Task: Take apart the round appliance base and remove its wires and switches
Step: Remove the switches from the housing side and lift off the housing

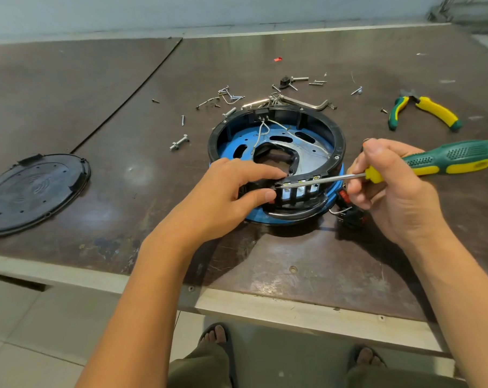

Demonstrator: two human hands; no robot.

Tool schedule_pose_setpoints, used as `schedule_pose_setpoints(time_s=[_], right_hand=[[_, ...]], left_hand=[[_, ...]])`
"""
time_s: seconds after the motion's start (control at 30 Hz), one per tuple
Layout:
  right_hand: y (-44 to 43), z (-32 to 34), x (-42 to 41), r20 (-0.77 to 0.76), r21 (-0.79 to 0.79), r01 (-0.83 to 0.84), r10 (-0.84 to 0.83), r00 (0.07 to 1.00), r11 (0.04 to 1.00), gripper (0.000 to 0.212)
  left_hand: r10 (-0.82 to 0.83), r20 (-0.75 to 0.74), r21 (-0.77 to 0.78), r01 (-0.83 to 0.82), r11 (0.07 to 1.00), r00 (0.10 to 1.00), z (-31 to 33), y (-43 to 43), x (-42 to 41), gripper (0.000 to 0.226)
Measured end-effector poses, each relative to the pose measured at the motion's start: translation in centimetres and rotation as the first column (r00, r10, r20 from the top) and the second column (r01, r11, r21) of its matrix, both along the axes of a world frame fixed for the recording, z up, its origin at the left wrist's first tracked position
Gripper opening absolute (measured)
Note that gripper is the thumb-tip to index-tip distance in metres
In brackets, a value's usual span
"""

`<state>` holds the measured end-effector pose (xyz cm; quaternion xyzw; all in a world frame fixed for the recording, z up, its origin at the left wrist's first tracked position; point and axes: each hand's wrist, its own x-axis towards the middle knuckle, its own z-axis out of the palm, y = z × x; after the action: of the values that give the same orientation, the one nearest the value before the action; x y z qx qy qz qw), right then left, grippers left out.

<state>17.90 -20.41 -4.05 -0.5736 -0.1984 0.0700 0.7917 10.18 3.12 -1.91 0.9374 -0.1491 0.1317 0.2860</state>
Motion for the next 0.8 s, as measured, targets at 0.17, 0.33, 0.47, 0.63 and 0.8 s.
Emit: schedule_pose_setpoints(time_s=[0.17,0.33,0.47,0.63,0.8], right_hand=[[0.0,0.0,0.0,-0.014,-0.014,0.013,-0.013,1.0,1.0,0.031],[0.2,0.1,0.2,-0.106,-0.001,0.013,-0.013,0.994,1.0,0.034],[0.3,0.0,0.5,-0.197,0.011,-0.007,0.009,0.98,1.0,0.038],[0.4,-0.1,0.5,-0.242,0.013,-0.028,0.031,0.97,1.0,0.038],[0.7,-0.1,0.6,-0.298,0.014,-0.022,0.026,0.954,1.0,0.039]], left_hand=[[-0.022,0.017,-0.004,0.022,1.0,1.0,0.2,0.1,-0.1,0.031],[-0.017,0.0,0.016,0.017,1.0,1.0,0.1,0.1,-0.1,0.032],[-0.025,-0.064,0.003,0.025,1.0,0.998,0.0,0.1,0.1,0.031],[-0.017,-0.072,-0.014,0.016,1.0,0.997,0.0,-0.3,0.0,0.03],[0.048,-0.12,-0.043,-0.054,0.998,0.992,-0.4,-1.0,-0.1,0.035]])
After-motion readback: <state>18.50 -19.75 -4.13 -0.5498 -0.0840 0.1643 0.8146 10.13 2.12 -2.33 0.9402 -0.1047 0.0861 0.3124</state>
